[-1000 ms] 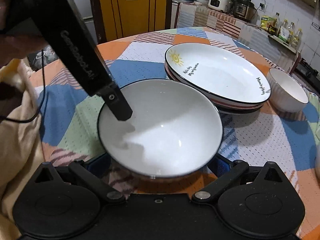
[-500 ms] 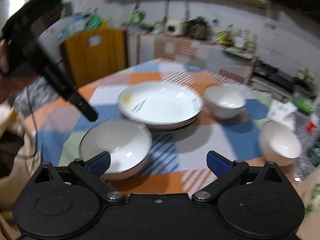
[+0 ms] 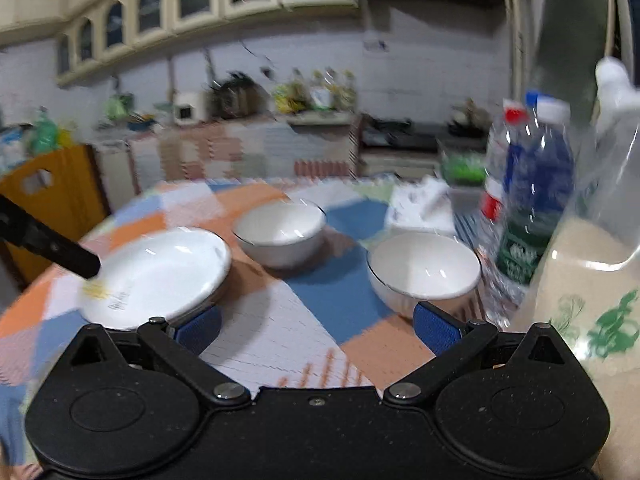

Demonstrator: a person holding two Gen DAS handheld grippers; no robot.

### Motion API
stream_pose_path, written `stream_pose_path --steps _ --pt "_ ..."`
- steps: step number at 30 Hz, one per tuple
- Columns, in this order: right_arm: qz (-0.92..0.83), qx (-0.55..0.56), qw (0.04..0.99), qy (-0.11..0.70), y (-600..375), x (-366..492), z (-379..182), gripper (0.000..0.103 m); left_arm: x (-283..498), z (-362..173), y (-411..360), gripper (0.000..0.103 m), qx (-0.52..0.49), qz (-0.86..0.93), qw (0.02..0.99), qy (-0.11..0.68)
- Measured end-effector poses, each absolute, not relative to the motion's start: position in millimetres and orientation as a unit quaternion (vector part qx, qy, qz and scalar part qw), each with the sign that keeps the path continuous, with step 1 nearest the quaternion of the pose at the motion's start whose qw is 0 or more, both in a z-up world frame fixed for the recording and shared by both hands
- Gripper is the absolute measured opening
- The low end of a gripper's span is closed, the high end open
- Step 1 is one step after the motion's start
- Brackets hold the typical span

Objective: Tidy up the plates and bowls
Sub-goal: 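Move both grippers to a white bowl by the water bottles, grip rim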

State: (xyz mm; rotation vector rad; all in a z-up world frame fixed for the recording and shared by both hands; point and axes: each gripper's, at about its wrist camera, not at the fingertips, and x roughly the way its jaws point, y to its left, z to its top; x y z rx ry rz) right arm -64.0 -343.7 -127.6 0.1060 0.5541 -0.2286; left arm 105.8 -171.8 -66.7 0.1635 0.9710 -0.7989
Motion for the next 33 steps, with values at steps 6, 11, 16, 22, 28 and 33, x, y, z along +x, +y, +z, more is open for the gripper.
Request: stream_pose_path --steps 6,11,16,22,28,33 --pt "-0.171 0.087 0.938 0.290 -353.8 -35.1 -162.8 0.103 124.9 -81.6 -217.7 0.031 0.065 -0.393 0.799 0.450" --pt "-0.220 0.099 0.925 0.293 -363.8 -18.3 -183.7 0.103 136.2 -95.6 -256.8 0.040 0.068 -0.417 0.794 0.438" --pt "-0.238 0.120 0.916 0.300 -381.5 -1.3 -197.1 0.103 145.0 -115.8 -298.0 0.052 0.071 -0.430 0.791 0.430" --pt "-0.258 0.140 0.905 0.309 -401.6 9.6 -206.8 0.103 163.7 -135.6 -327.5 0.052 0.039 -0.427 0.785 0.447" --pt "-0.266 0.132 0.902 0.312 -412.6 18.2 -211.1 0.102 170.5 -153.9 -353.3 0.053 0.016 -0.419 0.773 0.476" --pt "-0.263 0.130 0.905 0.308 -413.8 19.6 -212.3 0.103 170.6 -156.6 -361.8 0.047 0.010 -0.418 0.777 0.472"
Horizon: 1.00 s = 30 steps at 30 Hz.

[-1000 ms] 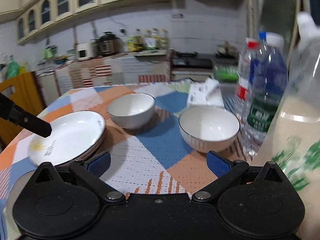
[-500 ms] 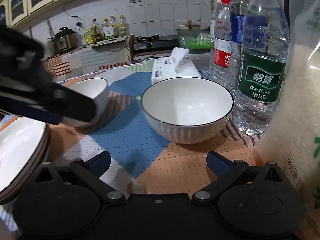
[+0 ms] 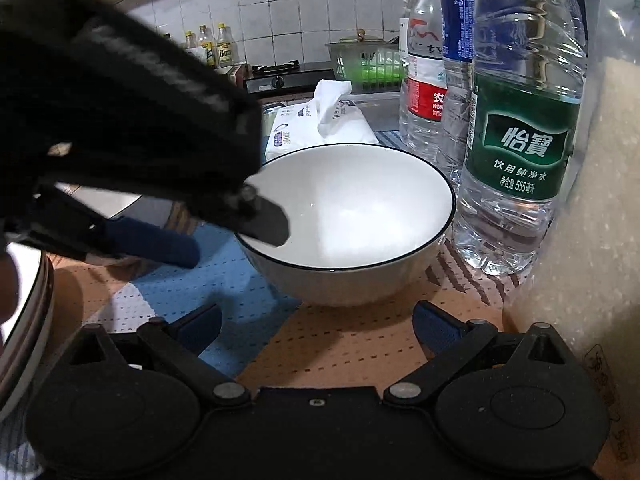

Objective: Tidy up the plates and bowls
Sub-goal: 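Move both grippers to a white bowl by the water bottles, grip rim, then lift that bowl with both grippers into the first bowl, release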

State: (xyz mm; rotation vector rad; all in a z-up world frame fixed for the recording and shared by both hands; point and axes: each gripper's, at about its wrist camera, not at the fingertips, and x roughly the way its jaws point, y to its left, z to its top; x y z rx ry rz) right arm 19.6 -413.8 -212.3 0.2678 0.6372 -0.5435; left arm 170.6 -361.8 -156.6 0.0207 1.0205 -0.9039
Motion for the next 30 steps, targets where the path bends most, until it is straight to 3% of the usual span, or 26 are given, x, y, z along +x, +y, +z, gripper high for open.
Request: stream_pose_path --steps 5,13,30 --pt "-0.261 0.128 0.905 0.310 -416.8 21.1 -213.5 0.103 183.2 -159.5 -362.6 0.013 -0.029 -0.411 0.757 0.506" --pt "-0.235 0.077 0.912 0.327 -421.2 27.5 -208.0 0.098 183.3 -148.7 -349.6 0.011 -0.002 -0.407 0.748 0.524" --pt "-0.106 -0.007 0.961 0.254 -362.8 -18.1 -154.7 0.103 143.3 -67.6 -250.0 0.012 -0.018 -0.395 0.756 0.521"
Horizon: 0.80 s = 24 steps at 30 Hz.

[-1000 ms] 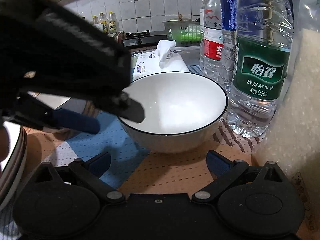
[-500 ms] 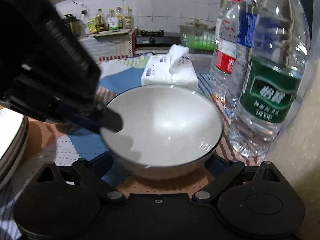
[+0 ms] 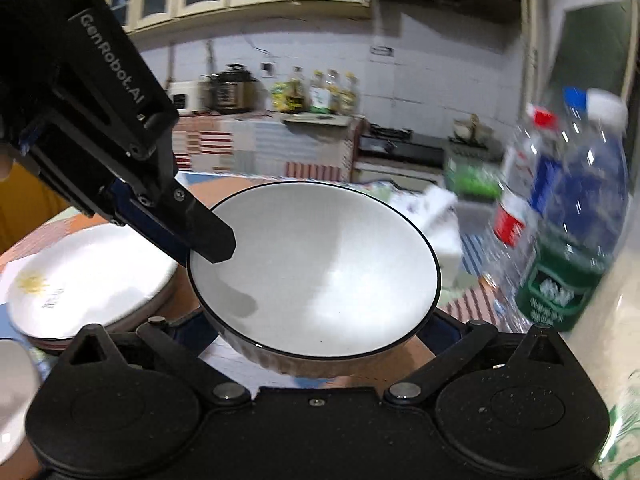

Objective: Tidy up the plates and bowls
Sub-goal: 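Lift that bowl with both grippers into the first bowl, release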

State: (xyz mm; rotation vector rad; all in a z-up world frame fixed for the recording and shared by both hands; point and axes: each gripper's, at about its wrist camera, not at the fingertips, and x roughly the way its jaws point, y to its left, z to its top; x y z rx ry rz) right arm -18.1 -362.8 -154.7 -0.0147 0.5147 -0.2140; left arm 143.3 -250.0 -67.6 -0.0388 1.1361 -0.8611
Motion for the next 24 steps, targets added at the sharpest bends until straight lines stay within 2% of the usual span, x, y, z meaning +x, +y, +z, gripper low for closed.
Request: stream_pose_path --steps 12,24 --pt "-0.002 -0.032 0.958 0.286 -280.6 -37.8 -110.7 0.103 101.1 -29.4 -159.4 0.012 0.019 -0.315 0.768 0.558" --pt "0.118 -0.046 0.942 0.310 -230.0 -69.5 -119.5 0.103 78.6 -61.7 -99.5 0.011 0.029 -0.268 0.751 0.602"
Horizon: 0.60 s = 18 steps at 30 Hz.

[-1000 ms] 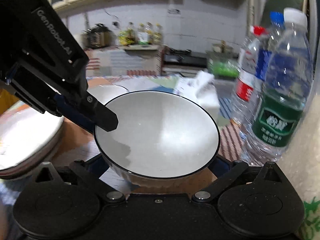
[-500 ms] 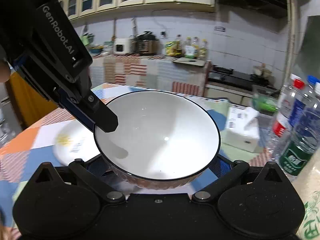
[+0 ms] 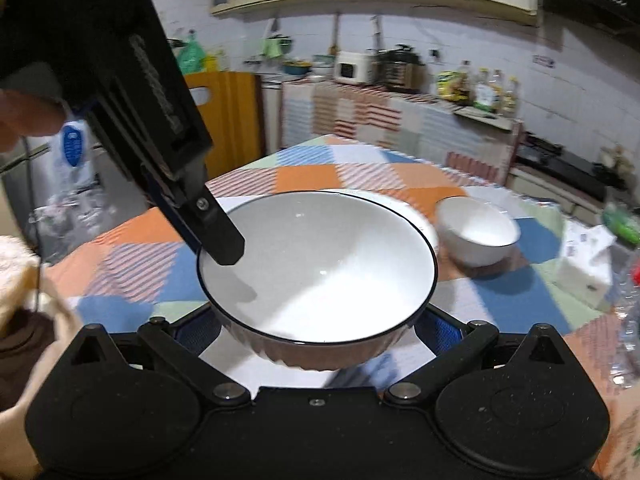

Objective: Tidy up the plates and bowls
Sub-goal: 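Lift that bowl with both grippers into the first bowl, release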

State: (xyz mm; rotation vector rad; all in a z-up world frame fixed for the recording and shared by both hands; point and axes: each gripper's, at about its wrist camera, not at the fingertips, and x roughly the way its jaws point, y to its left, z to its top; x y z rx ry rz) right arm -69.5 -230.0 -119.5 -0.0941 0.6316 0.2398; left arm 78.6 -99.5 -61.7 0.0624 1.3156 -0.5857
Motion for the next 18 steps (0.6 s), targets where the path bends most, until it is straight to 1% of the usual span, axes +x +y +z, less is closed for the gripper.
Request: stream_pose_path --steps 2,10,15,18 --pt "0.129 -0.037 0.939 0.318 -226.5 -70.0 -122.4 0.103 77.9 -69.2 -96.1 0.011 0.032 -0.260 0.747 0.611" --pt "0.135 -0.056 0.928 0.342 -208.6 -66.8 -136.3 0.103 77.0 -90.3 -96.5 0.011 0.065 -0.235 0.741 0.626" --pt "0.150 -0.056 0.922 0.354 -205.3 -67.6 -140.8 0.103 73.4 -101.5 -101.0 0.011 0.102 -0.220 0.744 0.622" --pt "0.150 -0.064 0.919 0.359 -203.2 -65.9 -143.3 0.103 74.6 -107.2 -103.0 0.011 0.104 -0.220 0.739 0.629"
